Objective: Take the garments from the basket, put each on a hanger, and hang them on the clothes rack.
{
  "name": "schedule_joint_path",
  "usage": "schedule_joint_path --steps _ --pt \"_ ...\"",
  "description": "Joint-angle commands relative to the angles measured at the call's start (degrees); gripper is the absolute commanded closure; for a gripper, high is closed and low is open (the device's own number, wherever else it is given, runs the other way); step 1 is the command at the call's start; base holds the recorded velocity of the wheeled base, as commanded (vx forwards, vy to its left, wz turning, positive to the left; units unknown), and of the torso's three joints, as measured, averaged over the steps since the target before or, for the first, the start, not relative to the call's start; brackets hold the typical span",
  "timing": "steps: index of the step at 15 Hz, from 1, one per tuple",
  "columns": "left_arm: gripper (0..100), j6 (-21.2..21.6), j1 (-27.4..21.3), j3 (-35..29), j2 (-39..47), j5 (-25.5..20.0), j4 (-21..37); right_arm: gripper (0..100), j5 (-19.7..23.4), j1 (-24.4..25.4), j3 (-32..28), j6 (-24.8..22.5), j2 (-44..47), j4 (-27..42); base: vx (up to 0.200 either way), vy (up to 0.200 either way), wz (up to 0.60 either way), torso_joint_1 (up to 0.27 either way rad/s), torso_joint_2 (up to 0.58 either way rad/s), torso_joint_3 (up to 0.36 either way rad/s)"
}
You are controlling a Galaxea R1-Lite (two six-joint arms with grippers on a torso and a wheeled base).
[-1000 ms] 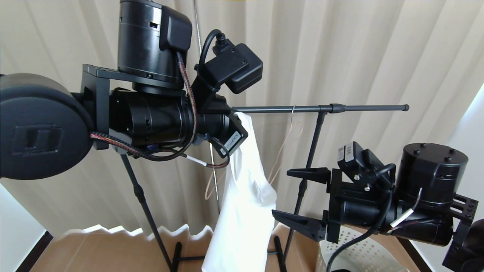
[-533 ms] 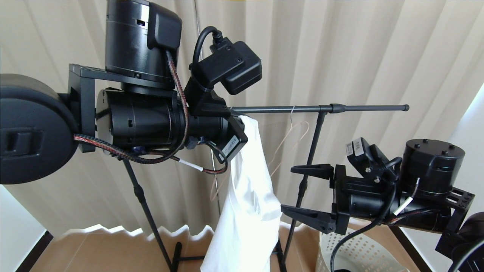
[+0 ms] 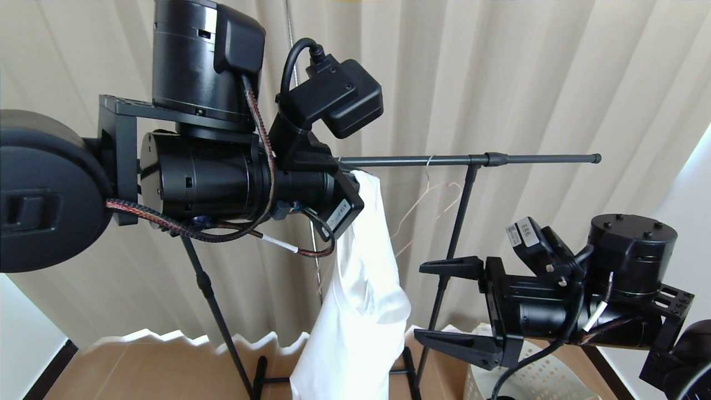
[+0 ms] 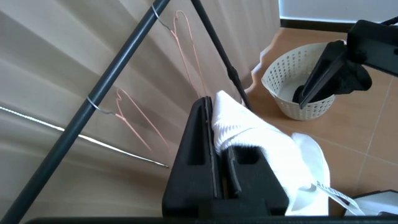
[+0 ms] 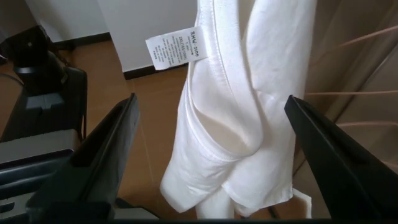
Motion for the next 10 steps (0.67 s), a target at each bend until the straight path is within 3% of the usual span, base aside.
schedule_joint_path --steps 1,10 --pt "100 -0.3 -0.2 0.0 0.1 -0.1 -0.1 0 0.1 0.6 0.2 0.1 -0.9 0.0 0.000 0.000 0.00 0.000 0.00 0.000" --pt "100 -0.3 -1.6 -0.1 0.1 -0.1 -0.2 0 2.7 1.3 0.7 1.6 2.2 0.0 0.000 0.000 0.00 0.000 0.00 0.000"
